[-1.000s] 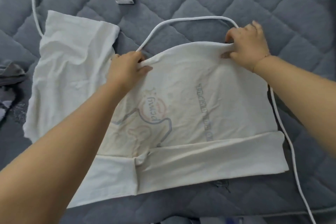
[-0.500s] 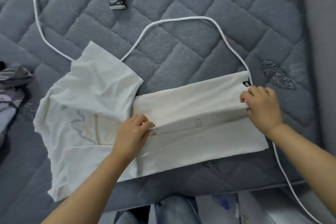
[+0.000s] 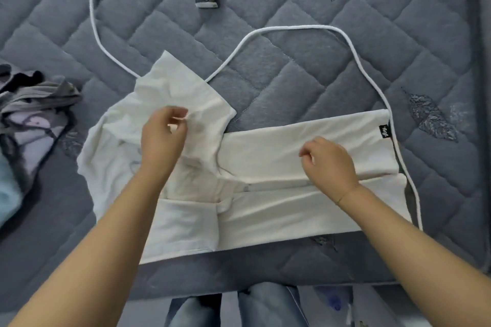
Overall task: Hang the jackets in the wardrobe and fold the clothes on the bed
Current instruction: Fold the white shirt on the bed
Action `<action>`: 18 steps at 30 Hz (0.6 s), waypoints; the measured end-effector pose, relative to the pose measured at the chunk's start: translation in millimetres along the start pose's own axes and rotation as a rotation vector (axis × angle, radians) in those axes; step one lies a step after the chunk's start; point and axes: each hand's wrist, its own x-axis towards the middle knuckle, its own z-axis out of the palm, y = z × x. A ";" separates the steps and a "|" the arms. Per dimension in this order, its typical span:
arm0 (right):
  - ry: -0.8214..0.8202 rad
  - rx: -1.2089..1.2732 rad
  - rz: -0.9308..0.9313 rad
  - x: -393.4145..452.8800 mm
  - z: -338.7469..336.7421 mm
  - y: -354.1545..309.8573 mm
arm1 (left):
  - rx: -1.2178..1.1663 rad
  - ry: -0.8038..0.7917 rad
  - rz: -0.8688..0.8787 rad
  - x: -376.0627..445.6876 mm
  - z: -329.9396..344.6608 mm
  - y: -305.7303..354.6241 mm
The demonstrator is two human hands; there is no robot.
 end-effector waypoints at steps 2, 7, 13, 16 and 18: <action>-0.032 0.250 0.006 16.0 18.9 -47.3 | 0.051 0.082 -0.028 35.4 -18.9 -12.0; -0.124 0.936 0.334 69.2 66.3 -142.2 | 0.235 -0.082 -0.264 111.3 -31.2 -38.7; 0.108 1.401 0.471 97.2 81.6 -180.0 | -0.240 -0.295 -0.209 119.2 -42.3 -56.3; 0.141 1.466 0.268 81.3 70.0 -189.0 | -0.388 -0.250 -0.003 88.5 -77.7 -57.4; 0.116 1.482 0.154 62.5 58.9 -191.9 | -0.410 -0.207 0.128 53.0 -106.4 -67.3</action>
